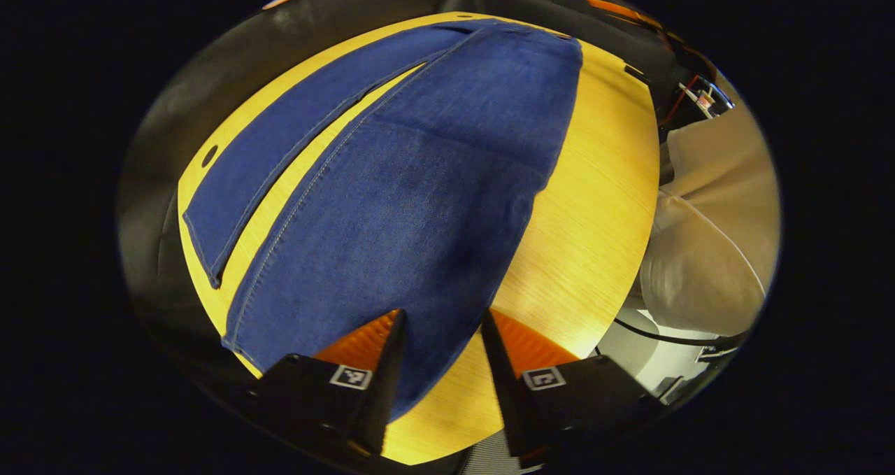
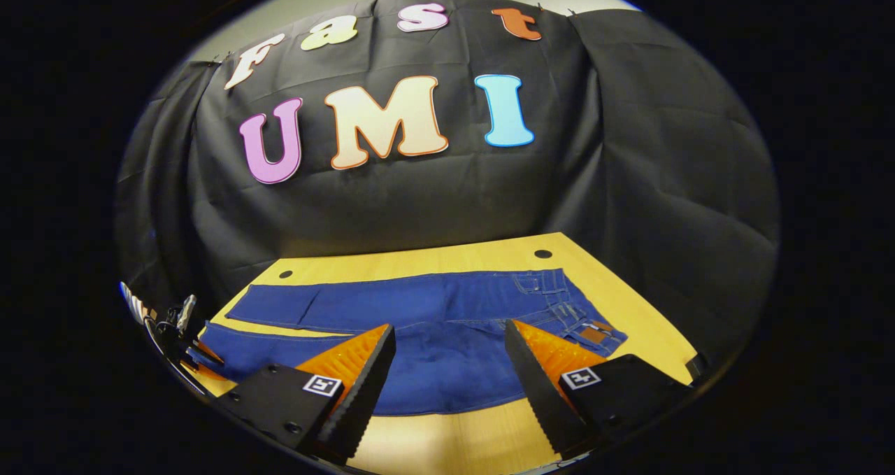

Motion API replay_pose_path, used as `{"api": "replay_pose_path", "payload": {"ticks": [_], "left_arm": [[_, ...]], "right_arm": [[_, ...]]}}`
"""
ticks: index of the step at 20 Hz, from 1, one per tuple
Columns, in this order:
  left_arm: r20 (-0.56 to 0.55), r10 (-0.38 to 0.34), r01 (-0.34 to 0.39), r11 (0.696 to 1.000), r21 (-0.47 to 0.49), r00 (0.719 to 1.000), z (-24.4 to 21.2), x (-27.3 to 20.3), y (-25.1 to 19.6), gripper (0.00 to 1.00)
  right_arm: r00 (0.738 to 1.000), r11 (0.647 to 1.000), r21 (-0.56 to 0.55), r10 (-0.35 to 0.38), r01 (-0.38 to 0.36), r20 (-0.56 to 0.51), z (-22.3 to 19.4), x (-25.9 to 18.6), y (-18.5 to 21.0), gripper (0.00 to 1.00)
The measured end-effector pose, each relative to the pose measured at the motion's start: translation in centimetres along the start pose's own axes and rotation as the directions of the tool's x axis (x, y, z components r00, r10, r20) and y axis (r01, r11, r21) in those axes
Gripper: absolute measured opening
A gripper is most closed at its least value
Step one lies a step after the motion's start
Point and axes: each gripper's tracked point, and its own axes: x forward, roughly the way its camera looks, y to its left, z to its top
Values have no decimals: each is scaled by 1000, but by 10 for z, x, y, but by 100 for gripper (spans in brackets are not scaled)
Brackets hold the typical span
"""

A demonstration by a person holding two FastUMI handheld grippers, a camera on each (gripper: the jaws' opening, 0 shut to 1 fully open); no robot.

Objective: Grasp the waist and the cuffs of the jeans and fold them to make the two legs overlap; first hold the waist and fold one-third of the jeans toward the cuffs, then hold the cuffs and fold the remaining one-third in the same direction to finish folding.

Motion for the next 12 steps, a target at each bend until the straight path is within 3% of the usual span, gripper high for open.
{"api": "replay_pose_path", "payload": {"ticks": [1,2,3,4,5,6,9,10,12], "left_arm": [[4,1,-1,1000,16,1000,2,2,-4,48],[12,10,-11,999,31,1000,2,2,-6,41],[16,23,-23,999,35,1000,4,4,-3,19],[15,28,-28,999,23,999,3,3,-1,12],[14,31,-31,999,-6,999,5,6,0,6],[12,21,-21,999,-28,1000,4,2,-1,3],[0,-5,5,999,-48,1000,3,2,1,0],[-2,-8,8,998,-58,1000,3,3,2,0],[-20,-7,5,997,-77,1000,3,3,2,0]], "right_arm": [[1000,1000,0,7,-7,0,1,3,3,98],[1000,1000,-2,15,-15,-3,0,5,6,94],[1000,1000,-4,21,-21,-7,-1,8,8,98],[1000,1000,-5,28,-28,-10,-2,9,9,94],[999,999,-7,38,-38,-15,-1,11,11,98],[999,999,-13,46,-46,-20,-3,12,11,94],[996,996,-59,70,-74,-55,-10,17,7,98],[994,993,-77,81,-87,-69,-12,18,5,93],[986,985,-113,118,-131,-117,-24,21,0,98]]}}
